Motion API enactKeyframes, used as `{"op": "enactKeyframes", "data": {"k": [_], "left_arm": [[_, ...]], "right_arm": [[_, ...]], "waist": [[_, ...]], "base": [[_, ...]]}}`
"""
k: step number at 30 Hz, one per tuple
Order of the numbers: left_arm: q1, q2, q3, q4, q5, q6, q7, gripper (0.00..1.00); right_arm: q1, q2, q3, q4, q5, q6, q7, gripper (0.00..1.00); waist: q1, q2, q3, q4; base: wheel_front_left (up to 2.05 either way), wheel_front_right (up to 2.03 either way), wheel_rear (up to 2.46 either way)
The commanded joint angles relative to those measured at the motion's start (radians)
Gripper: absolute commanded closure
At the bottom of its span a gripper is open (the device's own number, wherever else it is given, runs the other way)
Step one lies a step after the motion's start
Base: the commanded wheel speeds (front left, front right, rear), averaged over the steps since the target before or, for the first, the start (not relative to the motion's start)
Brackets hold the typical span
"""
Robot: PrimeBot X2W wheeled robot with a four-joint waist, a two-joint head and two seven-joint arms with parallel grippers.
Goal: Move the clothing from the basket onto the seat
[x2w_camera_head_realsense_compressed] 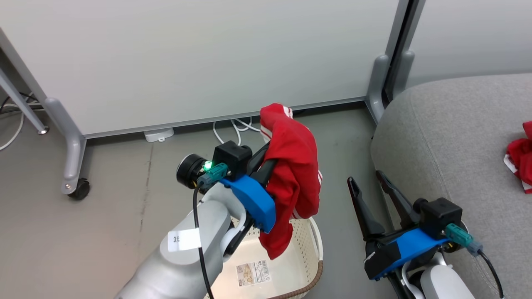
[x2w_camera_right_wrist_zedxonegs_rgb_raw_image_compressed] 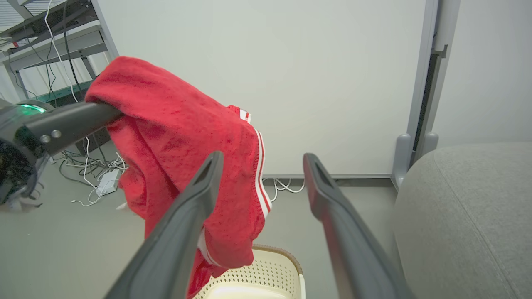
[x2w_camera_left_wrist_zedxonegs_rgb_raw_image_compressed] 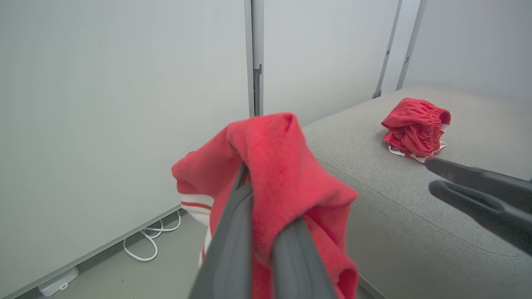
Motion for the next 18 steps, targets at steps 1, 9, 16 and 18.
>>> {"op": "enactKeyframes", "data": {"k": [1,9,16,18], "left_arm": [[-0.024,-0.002,-0.015,0.006,-0.013,-0.002,-0.005,1.00],[-0.109,-0.008,-0.099,0.009,-0.083,-0.002,0.006,1.00],[-0.121,-0.008,-0.148,0.022,-0.133,-0.002,0.000,1.00],[-0.123,-0.008,-0.157,0.026,-0.144,-0.002,-0.001,1.00]], "right_arm": [[0.022,-0.001,0.001,-0.004,0.004,0.000,0.005,0.00],[0.030,-0.001,0.016,-0.008,0.009,0.000,0.017,0.00],[0.027,-0.001,0.034,0.002,0.004,0.000,0.017,0.00],[0.026,-0.001,0.043,0.007,0.006,0.000,0.018,0.00]], "waist": [[0.0002,-0.0001,-0.008,0.012],[0.0002,-0.0001,-0.014,0.020],[0.0002,-0.0001,-0.020,0.013],[0.0002,-0.0001,-0.021,0.012]], "base": [[0.00,0.00,0.00],[0.00,0.00,0.00],[0.00,0.00,0.00],[0.00,0.00,0.00]]}}
